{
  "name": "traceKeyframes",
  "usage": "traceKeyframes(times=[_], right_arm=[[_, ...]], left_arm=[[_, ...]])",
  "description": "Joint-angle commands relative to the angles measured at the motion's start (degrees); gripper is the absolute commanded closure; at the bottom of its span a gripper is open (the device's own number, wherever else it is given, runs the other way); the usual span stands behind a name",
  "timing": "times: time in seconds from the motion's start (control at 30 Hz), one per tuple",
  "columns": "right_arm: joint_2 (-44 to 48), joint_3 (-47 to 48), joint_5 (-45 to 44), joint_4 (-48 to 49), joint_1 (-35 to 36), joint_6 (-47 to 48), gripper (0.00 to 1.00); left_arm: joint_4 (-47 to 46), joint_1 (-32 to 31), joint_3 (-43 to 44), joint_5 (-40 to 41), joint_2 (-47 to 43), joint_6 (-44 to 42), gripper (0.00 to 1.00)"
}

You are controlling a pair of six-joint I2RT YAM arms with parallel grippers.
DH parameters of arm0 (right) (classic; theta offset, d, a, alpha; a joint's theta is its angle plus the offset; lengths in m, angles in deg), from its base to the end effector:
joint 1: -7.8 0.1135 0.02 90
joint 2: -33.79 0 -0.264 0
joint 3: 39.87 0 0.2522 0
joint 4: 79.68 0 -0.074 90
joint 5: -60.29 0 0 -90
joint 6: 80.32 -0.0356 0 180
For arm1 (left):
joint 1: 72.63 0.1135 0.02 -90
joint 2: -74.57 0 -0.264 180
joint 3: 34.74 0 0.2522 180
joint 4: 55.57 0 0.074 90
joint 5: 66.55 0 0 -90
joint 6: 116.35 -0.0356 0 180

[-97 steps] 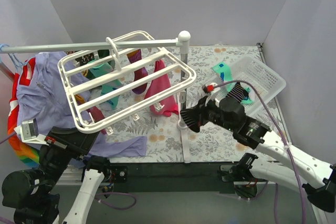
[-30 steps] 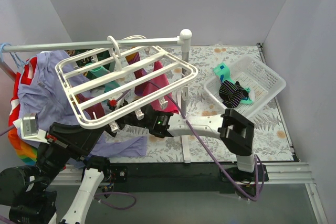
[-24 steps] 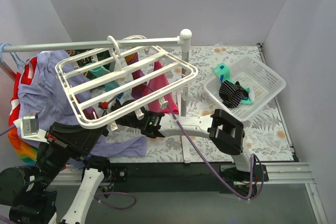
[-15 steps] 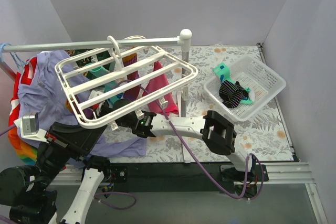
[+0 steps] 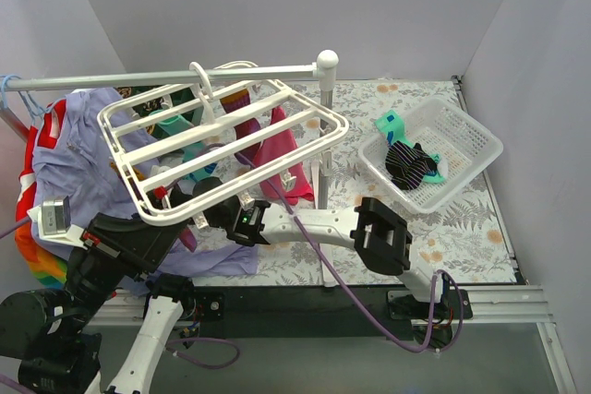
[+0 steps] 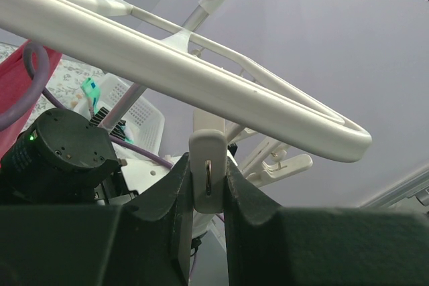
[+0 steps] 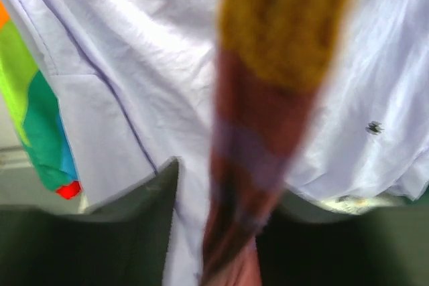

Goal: Remove the socks clipped to the hanger

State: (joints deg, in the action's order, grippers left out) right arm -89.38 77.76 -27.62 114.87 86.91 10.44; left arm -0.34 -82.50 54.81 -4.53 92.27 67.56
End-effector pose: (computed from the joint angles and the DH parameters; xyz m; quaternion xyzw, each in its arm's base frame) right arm 0.0977 0.5145 0.3273 -0.4274 0.4889 0.4895 0.5819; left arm -0.0540 -0.0076 0.4636 -0.2441 0.5605 -0.7014 0.3666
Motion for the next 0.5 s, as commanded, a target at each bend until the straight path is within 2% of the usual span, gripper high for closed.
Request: traceKeyframes(times=[0.0,0.03,0.07,0.13,0.17,0.23,0.27,0.3,0.47], right_arm=[[0.2,3.4,0.4,1.5,0.0,-0.1,0.67],[0.5,3.0,1.0,1.2,0.2,-0.2,0.78],[1.3,2.6,1.5,1.0,0.3,-0.3,0.81],[2.5,0.8,3.1,0.9,0.6,-0.2,0.88],[3.7,0.3,4.0,0.7,0.6,-0.1,0.89],[5.0,-0.7,6.5,0.4,0.7,-0.3,0.98],[6.2,-1.6,7.0,0.3,0.7,-0.3,0.99],[6.6,-2.0,8.5,-0.1,0.7,-1.6,0.99],[8.4,-2.4,12.7,-0.7,1.1,-3.2,0.99]], left_arm=[[1.3,0.6,-0.4,-2.6,1.1,-0.3,1.0],[1.4,0.6,-0.3,-2.8,1.0,-0.4,1.0],[1.7,0.5,-0.3,-3.0,1.0,-0.9,1.0],[2.4,0.5,0.0,-3.7,0.8,-1.6,0.92],[3.3,0.6,0.0,-3.9,0.5,-2.2,0.8],[5.9,0.6,0.8,-3.7,-0.1,-3.0,0.68],[6.9,0.6,1.5,-3.6,-0.5,-3.4,0.59],[8.2,0.5,2.1,-3.4,-0.6,-4.3,0.56],[17.7,0.5,10.9,-3.0,-1.5,-7.9,0.5]])
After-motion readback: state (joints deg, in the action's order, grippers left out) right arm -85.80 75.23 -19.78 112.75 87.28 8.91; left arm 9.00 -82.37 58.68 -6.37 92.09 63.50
